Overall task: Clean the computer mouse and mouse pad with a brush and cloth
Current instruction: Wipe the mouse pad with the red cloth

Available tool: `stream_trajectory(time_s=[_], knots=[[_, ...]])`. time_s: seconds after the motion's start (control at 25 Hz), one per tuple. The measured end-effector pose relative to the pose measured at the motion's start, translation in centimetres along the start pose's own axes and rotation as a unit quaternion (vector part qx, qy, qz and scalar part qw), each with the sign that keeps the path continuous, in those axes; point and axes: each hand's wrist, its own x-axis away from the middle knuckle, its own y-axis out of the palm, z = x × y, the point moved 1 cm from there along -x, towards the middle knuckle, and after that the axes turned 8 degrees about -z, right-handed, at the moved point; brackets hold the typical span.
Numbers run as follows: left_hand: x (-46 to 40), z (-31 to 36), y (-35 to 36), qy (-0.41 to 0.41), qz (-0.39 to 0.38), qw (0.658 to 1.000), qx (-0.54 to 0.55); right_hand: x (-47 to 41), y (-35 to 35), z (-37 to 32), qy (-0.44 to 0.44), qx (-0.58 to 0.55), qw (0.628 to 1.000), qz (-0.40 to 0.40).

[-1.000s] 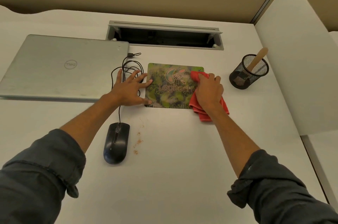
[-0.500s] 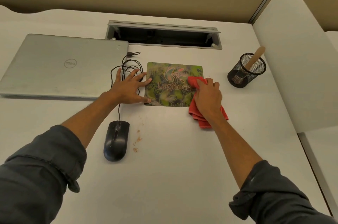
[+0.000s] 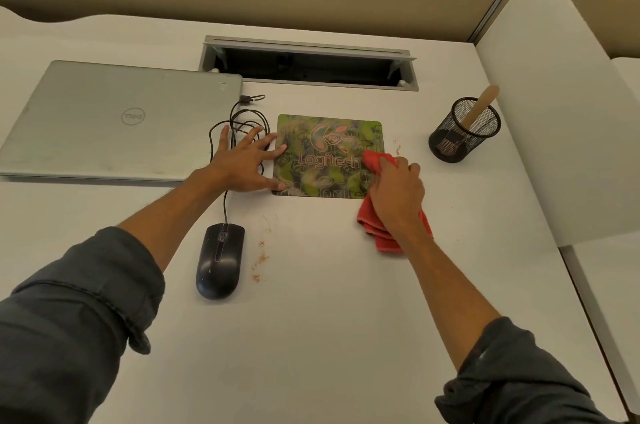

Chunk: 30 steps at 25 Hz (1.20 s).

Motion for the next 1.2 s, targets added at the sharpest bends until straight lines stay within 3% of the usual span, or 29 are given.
stream_trajectory(time_s=[0.08, 0.2, 0.32, 0.48, 0.64, 0.88, 1.2], knots=[[0.0, 0.1, -0.1, -0.001, 0.002, 1.000, -0.002, -1.0, -0.9, -0.8, 0.006, 0.002, 1.000, 0.013], [-0.1, 0.1, 0.0, 0.003, 0.010, 1.000, -0.002, -3.1, -2.0, -5.2, -0.109, -0.048, 0.992, 0.045], [-0.3, -0.1, 0.0, 0.006, 0.020, 1.000, 0.002, -6.0, -1.7, -10.3, -0.206, -0.032, 0.978, 0.009], [-0.2, -0.3, 0.4, 0.003, 0.045, 0.999, 0.027, -9.3, 0.0, -14.4, -0.195, 0.046, 0.977, -0.076], [-0.2, -0.2, 0.2, -0.017, 0.054, 0.996, 0.066, -9.8, 0.5, -14.8, -0.207, 0.052, 0.972, -0.095], [0.2, 0.2, -0.2, 0.001, 0.053, 0.996, 0.067, -5.0, 1.6, -12.5, -0.264, 0.050, 0.960, -0.075], [0.4, 1.0, -0.8, 0.021, 0.021, 0.999, -0.022, -7.2, -3.0, -11.5, -0.199, 0.002, 0.980, -0.015]])
